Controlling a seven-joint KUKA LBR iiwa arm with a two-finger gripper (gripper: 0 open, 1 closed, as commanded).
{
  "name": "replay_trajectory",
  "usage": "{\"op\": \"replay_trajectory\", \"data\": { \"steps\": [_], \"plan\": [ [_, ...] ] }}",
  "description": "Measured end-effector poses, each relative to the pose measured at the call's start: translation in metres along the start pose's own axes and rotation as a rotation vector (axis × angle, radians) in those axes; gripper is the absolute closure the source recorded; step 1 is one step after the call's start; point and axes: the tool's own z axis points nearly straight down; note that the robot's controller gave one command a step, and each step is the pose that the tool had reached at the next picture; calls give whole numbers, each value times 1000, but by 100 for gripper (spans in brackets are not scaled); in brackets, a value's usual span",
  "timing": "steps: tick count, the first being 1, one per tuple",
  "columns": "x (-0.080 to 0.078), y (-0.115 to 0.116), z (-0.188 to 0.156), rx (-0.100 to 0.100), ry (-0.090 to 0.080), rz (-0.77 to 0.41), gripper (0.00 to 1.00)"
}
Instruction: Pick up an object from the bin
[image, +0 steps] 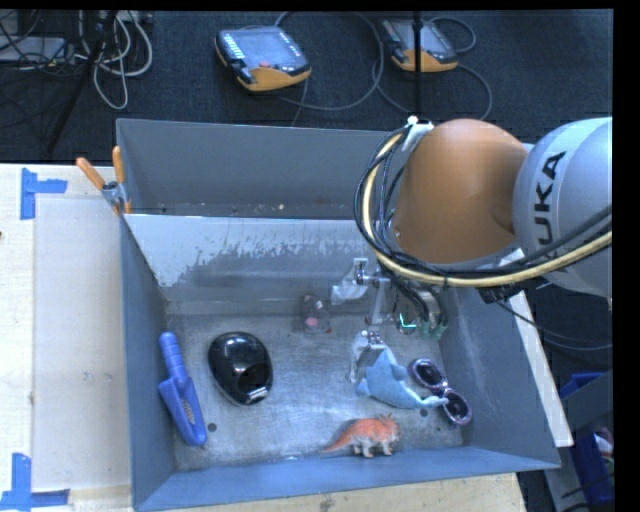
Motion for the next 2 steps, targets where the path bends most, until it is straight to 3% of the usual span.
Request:
{"op": "replay_trajectory", "data": {
  "steps": [1, 2],
  "plan": [
    [-1, 0, -4, -1, -8, 2, 0],
    [-6, -31, 64, 0, -12, -53, 0]
  ]
}}
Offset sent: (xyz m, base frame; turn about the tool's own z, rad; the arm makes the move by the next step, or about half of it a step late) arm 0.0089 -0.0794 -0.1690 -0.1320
